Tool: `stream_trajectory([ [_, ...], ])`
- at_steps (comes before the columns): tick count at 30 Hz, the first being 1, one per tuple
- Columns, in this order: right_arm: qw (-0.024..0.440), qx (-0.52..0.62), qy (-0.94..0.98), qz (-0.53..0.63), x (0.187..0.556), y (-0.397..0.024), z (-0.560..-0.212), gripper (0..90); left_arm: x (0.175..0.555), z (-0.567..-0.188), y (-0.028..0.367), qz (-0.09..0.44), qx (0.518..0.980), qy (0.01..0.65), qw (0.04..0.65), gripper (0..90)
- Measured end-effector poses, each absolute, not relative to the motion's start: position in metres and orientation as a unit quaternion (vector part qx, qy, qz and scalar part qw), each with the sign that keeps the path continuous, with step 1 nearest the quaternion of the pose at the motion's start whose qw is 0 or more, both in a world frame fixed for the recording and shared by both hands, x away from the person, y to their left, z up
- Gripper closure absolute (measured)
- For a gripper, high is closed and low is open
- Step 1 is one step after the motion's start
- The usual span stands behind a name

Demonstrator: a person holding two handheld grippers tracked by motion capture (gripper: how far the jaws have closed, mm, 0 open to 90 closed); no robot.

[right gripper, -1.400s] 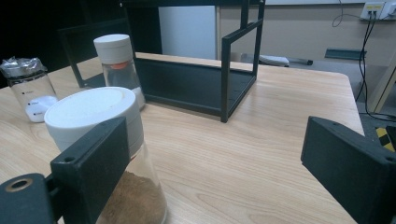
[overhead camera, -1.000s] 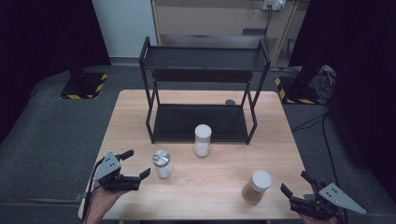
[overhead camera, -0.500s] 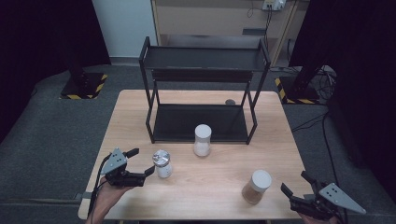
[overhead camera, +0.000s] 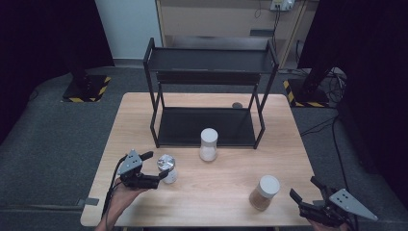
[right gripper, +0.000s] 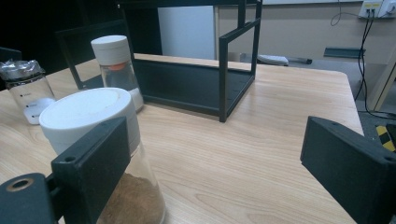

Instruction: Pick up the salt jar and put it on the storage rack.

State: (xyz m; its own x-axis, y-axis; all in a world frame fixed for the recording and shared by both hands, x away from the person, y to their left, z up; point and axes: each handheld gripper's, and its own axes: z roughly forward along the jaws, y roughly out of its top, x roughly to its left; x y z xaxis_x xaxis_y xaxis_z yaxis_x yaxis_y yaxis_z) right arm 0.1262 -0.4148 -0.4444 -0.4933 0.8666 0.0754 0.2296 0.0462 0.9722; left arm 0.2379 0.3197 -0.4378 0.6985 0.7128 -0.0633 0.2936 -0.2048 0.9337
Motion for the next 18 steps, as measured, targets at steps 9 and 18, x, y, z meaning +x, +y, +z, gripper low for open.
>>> stream_trajectory([
  [9, 0.288, 0.413, 0.663, 0.554, 0.126, -0.415, -0.445, 8.7, 0.246, -0.446, 0.313, 0.194, 0.753, 0.329, 0.535, 9.3],
  [18, 0.289, 0.412, 0.662, 0.555, 0.126, -0.415, -0.445, 8.7, 0.252, -0.454, 0.308, 0.198, 0.757, 0.307, 0.542, 17.7],
])
